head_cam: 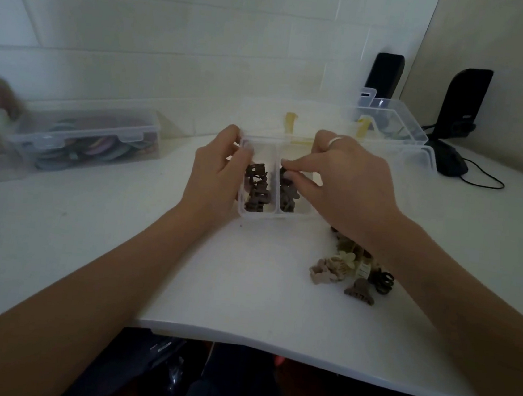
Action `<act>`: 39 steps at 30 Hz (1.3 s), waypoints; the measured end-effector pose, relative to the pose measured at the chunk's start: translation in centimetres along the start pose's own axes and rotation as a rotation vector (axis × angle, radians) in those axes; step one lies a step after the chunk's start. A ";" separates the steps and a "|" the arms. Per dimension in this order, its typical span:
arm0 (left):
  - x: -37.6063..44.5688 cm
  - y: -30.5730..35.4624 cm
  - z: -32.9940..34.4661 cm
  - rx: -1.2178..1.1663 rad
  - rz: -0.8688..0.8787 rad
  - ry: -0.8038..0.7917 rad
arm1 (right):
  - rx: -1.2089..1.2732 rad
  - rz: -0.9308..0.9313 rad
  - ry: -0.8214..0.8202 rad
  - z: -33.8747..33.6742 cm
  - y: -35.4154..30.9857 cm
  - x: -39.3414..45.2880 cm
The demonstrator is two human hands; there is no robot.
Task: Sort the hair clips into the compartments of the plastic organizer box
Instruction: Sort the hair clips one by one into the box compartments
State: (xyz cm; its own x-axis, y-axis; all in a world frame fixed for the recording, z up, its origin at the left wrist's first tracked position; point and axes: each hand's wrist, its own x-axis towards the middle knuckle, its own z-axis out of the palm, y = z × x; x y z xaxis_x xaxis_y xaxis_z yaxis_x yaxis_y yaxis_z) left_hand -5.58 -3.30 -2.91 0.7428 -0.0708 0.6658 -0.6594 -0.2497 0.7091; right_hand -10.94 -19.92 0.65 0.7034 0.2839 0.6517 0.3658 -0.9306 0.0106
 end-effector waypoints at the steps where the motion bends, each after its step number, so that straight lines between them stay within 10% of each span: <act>1: 0.0 -0.1 0.0 -0.006 -0.005 0.005 | -0.011 -0.012 -0.014 0.0 0.1 0.0; 12: 0.4 -0.2 -0.3 -0.019 -0.084 0.051 | 0.330 0.001 0.076 -0.9 1.0 0.0; 23: 0.7 0.0 -0.6 0.010 -0.193 0.139 | 0.664 -0.058 -0.962 -3.5 2.6 0.1; 39: 0.7 0.3 -0.5 0.009 -0.192 0.138 | 0.528 -0.008 -1.100 -3.7 2.5 -0.3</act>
State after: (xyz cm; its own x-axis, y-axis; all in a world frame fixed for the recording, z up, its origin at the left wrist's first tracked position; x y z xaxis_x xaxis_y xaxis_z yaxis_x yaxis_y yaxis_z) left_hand -5.34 -2.91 -2.10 0.8314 0.1113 0.5445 -0.5058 -0.2544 0.8243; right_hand -12.45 -23.15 3.30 0.7474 0.5711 -0.3394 0.3947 -0.7927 -0.4645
